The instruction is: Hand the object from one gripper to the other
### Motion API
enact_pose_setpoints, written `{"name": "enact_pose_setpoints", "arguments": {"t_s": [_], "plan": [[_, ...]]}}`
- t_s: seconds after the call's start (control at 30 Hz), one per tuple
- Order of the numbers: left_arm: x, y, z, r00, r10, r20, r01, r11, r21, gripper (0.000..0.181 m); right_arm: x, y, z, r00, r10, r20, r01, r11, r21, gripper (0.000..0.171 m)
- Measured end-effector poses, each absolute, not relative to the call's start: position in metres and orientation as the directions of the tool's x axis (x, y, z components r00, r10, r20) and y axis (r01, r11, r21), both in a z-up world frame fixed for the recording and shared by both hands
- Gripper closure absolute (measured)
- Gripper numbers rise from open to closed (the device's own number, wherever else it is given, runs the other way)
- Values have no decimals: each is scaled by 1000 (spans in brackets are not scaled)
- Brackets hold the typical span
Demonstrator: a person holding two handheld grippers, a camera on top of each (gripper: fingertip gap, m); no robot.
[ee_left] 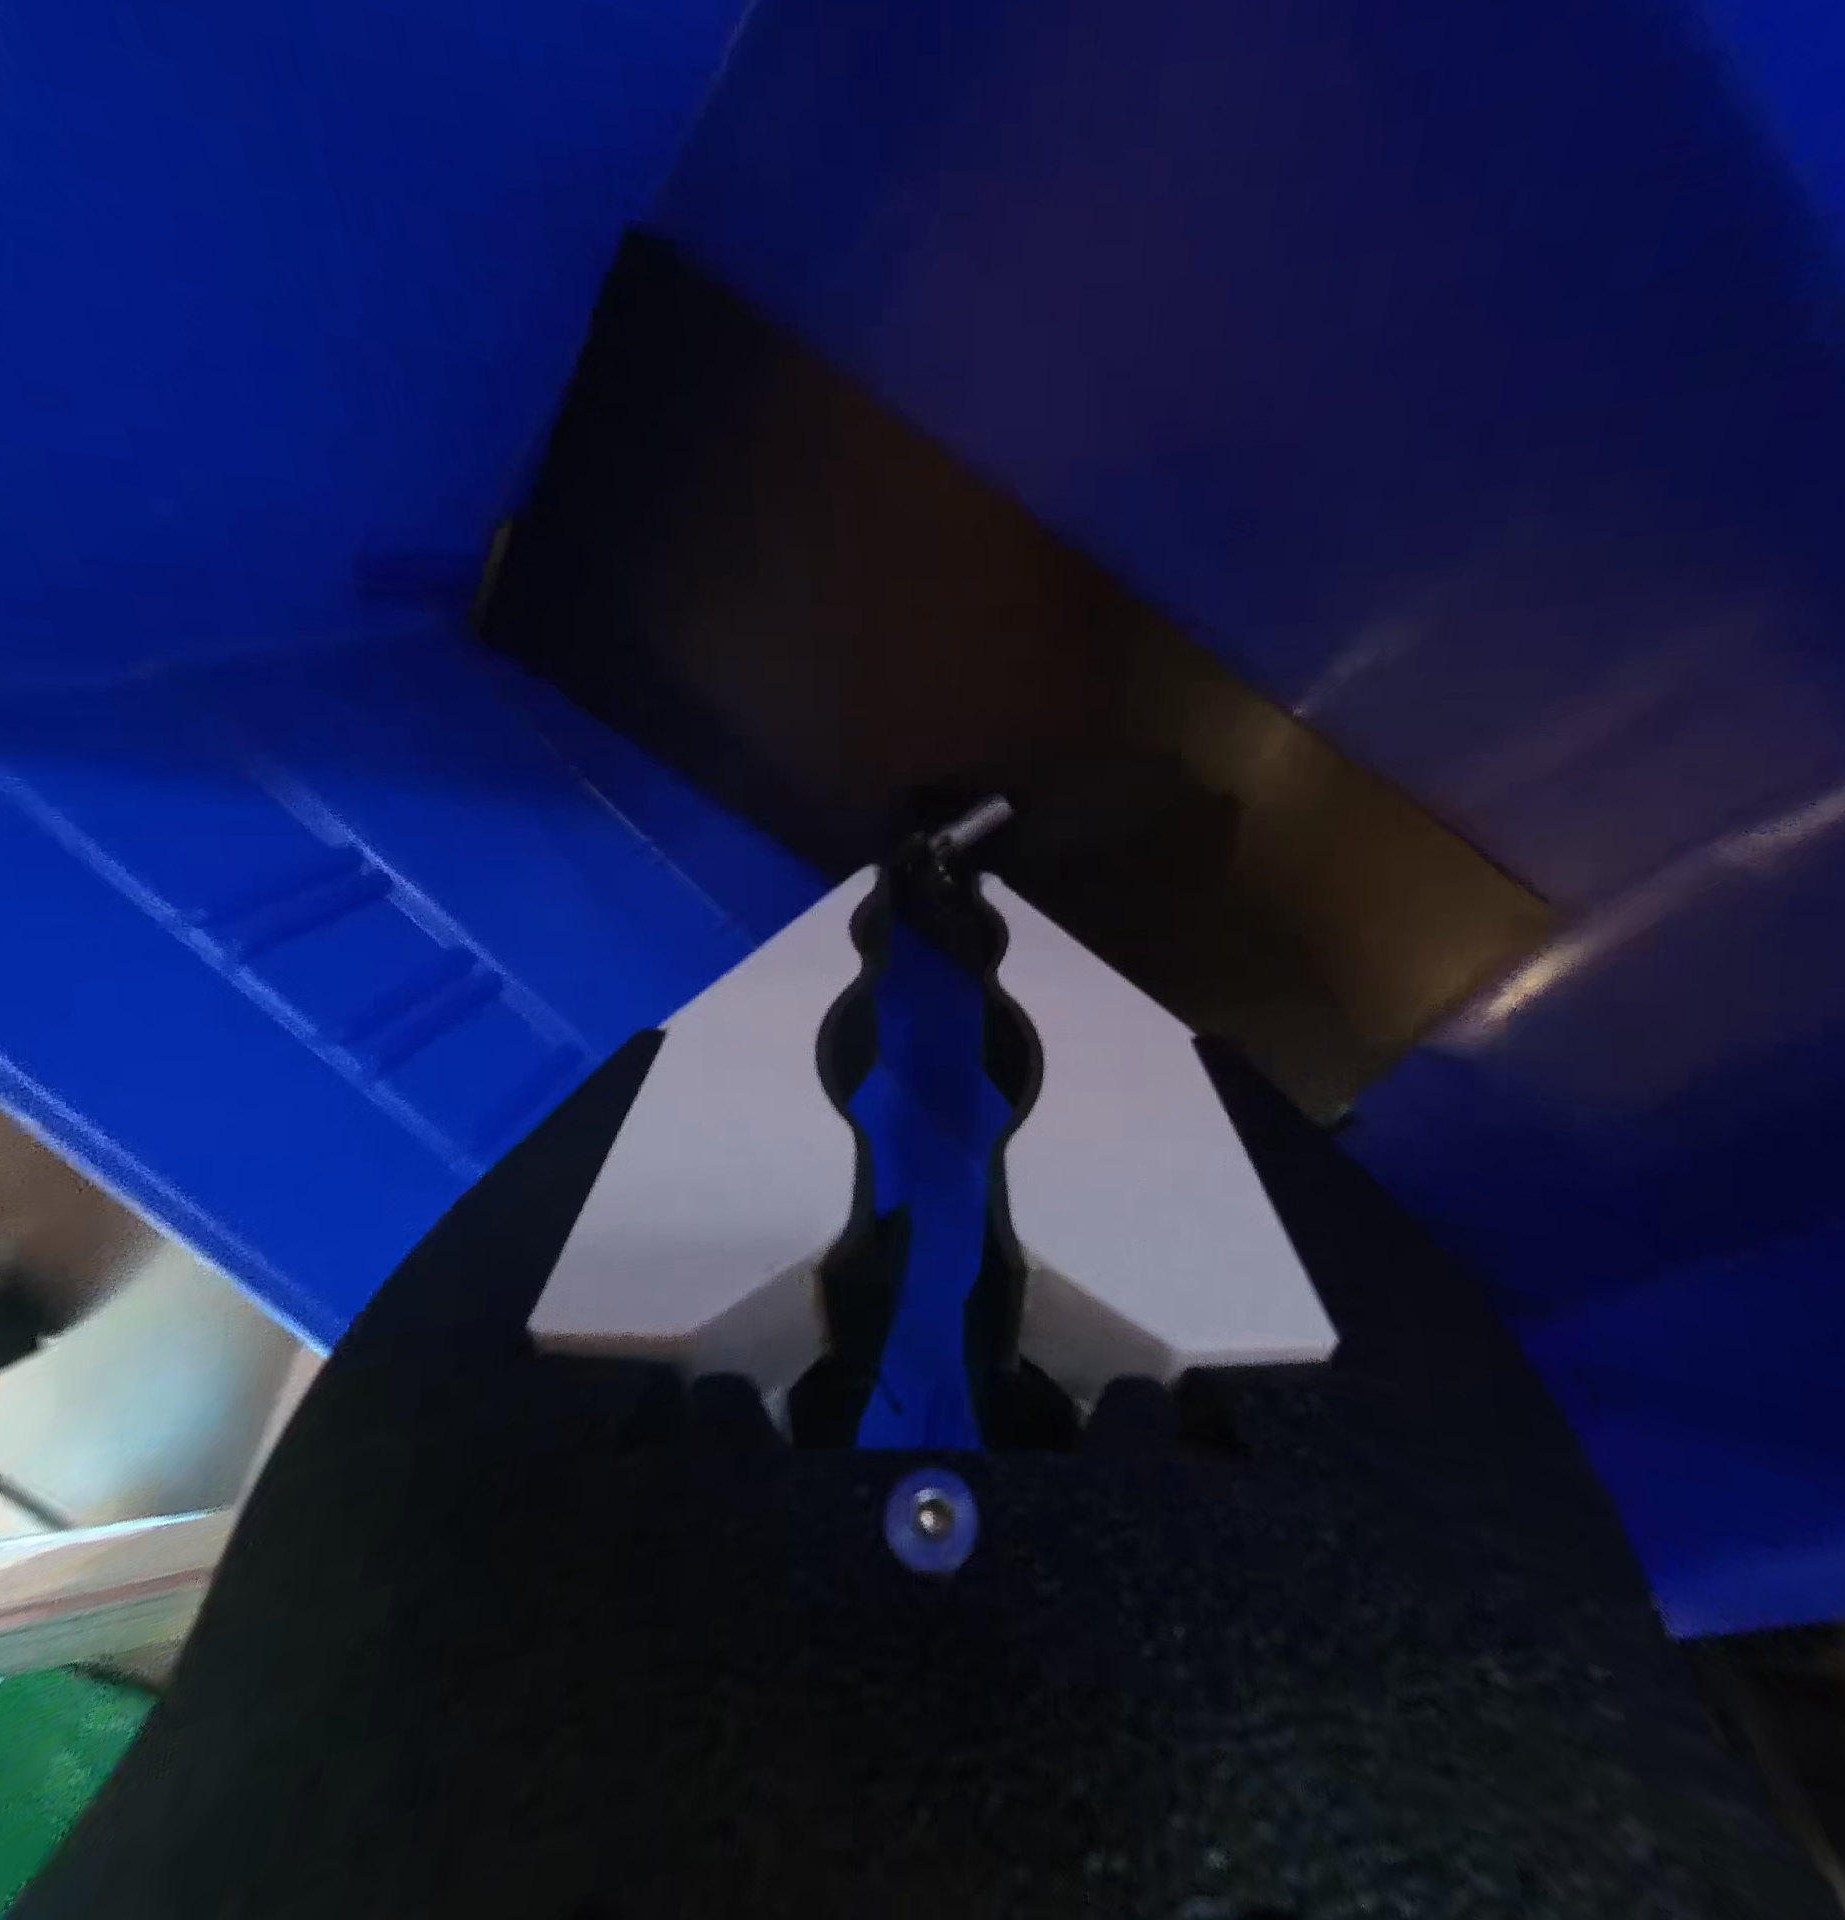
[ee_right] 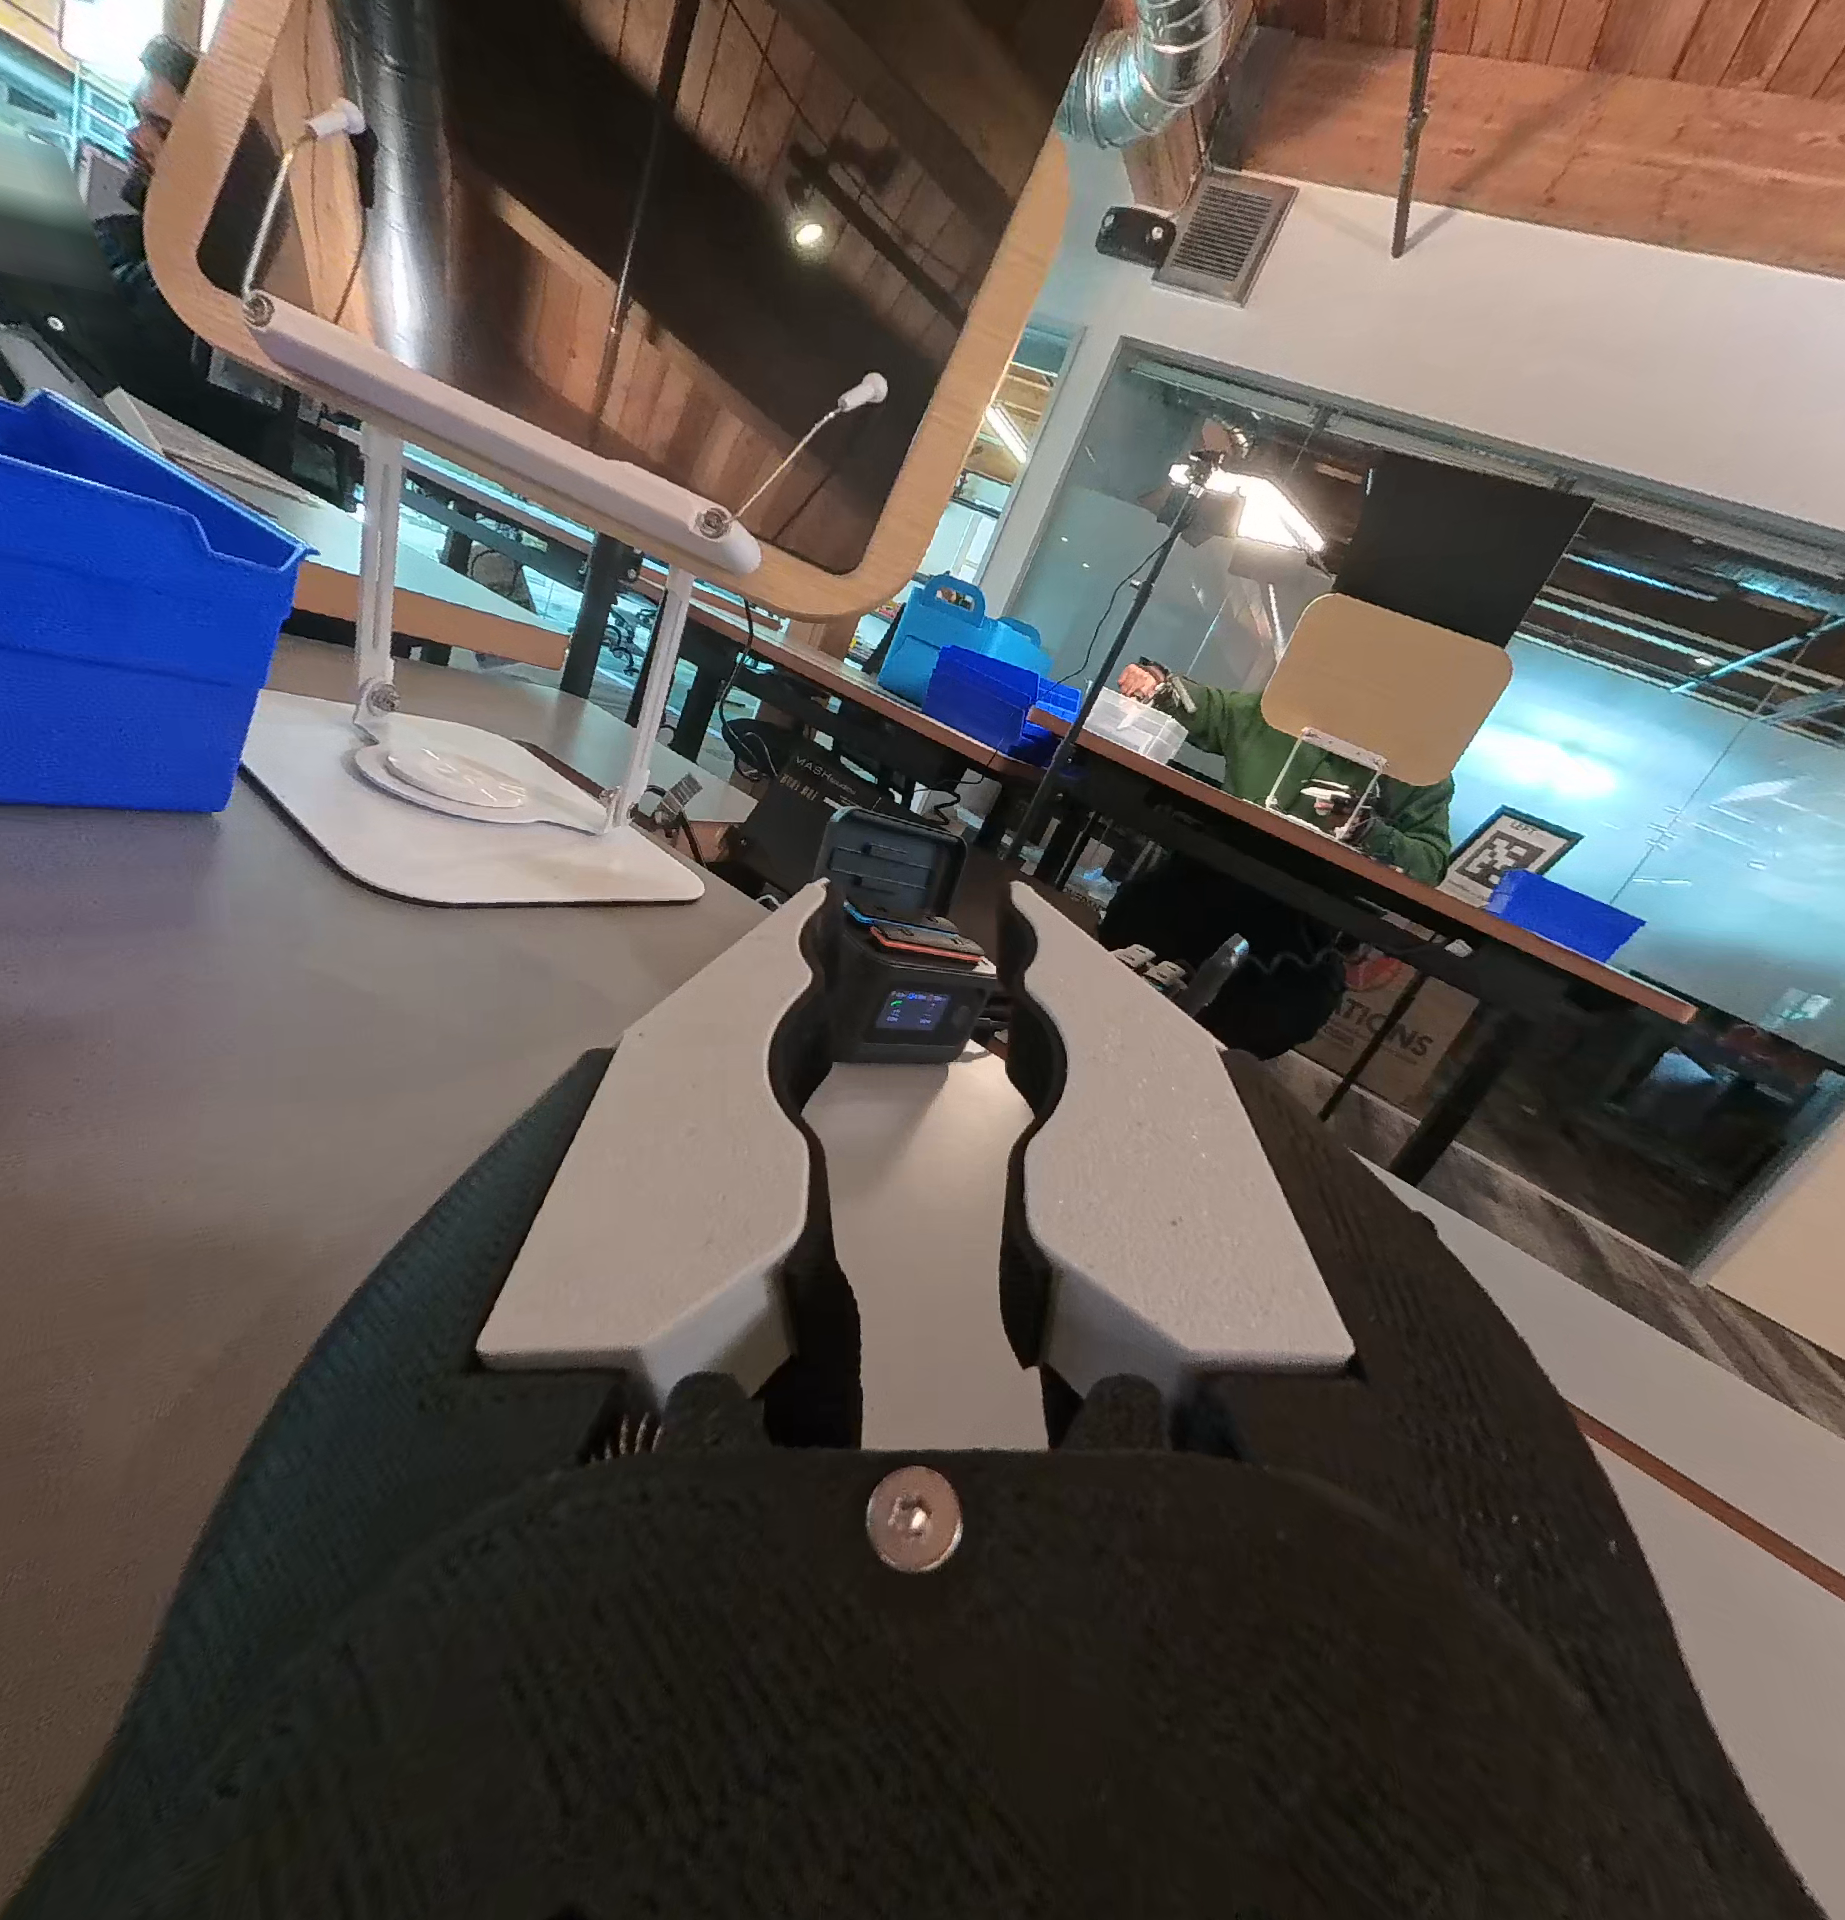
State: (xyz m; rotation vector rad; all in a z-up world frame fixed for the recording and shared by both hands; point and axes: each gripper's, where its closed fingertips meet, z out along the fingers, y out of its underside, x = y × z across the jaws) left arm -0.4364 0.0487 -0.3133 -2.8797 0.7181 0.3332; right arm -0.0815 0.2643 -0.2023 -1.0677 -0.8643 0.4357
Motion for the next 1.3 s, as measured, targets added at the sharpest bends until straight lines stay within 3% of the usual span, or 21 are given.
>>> {"name": "enact_pose_setpoints", "arguments": {"t_s": [0.03,0.33,0.43,0.57,0.7,0.9,1.03,1.3], "plan": [[-436,51,-312,839,-468,-279,-511,-854,-104,174,-82,264,-202,605,687,403,89,444,-891,144],[-413,81,-259,788,-405,-464,-585,-728,-357,177,-83,262,-203,597,688,411,92,451,-888,144],[-382,97,-217,811,-322,-489,-570,-622,-537,177,-83,260,-202,593,691,414,87,456,-886,144],[-283,125,-148,847,-283,-449,-526,-337,-780,178,-86,250,-199,567,711,417,57,471,-880,142],[-195,151,-122,767,-160,-622,-637,-74,-767,178,-84,214,-190,443,833,333,-107,417,-902,141],[-104,178,-161,717,-76,-693,-671,195,-716,179,-62,163,-192,96,991,89,-254,111,-961,153],[-80,190,-187,784,-110,-611,-568,272,-777,178,-41,172,-196,55,992,-110,-248,-93,-964,153],[-48,189,-217,700,-247,-670,-597,312,-739,178,-43,178,-213,-71,929,-364,-127,-371,-920,154]]}}
